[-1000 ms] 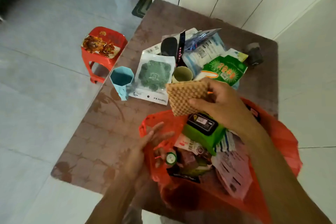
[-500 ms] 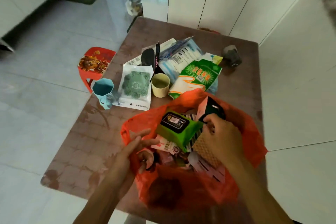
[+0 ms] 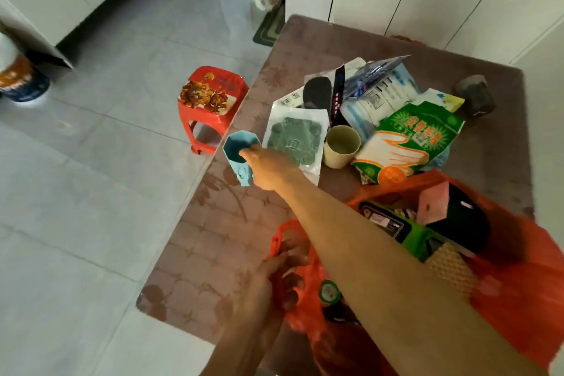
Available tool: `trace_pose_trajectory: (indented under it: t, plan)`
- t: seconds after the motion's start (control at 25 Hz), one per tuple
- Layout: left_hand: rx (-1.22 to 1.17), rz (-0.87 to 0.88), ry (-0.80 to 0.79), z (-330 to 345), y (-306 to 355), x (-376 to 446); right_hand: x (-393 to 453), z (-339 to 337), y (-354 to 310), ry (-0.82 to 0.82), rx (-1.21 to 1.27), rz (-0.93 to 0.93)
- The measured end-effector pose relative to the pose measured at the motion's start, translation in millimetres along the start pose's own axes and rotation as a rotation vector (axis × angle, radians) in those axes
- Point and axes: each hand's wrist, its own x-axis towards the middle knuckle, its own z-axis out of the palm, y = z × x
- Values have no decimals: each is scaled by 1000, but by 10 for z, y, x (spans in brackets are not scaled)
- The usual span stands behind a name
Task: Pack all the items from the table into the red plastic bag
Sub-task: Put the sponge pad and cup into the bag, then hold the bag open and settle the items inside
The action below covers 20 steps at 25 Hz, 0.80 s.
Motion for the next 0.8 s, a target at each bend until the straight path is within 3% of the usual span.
trace_pose_trajectory:
  t: [0.08, 0.2, 0.28, 0.36, 0.48, 0.56, 0.68, 0.8]
  plan:
    - [35, -3, -16, -45, 28, 34, 92, 53, -4, 14, 15, 20]
    - [-7, 40, -64, -16, 128, -28, -189, -183, 35, 291, 343, 34]
    - [-53, 80, -123, 78, 219, -143, -800, -471, 235, 539, 604, 110]
    - [-33, 168, -171, 208, 302, -294, -1706, -717, 566, 640, 800, 234]
    - [70, 311, -203, 400, 385, -492, -2982, -793, 928, 477, 1006, 333]
    - [129, 371, -237, 532, 376, -625, -3365, -582, 1003, 209, 1007, 384]
    - [213, 496, -357, 784, 329, -955, -3441, -106, 888, -145, 906, 364]
    - [385, 644, -459, 1006, 291, -1207, -3187, 225, 772, -300, 662, 327]
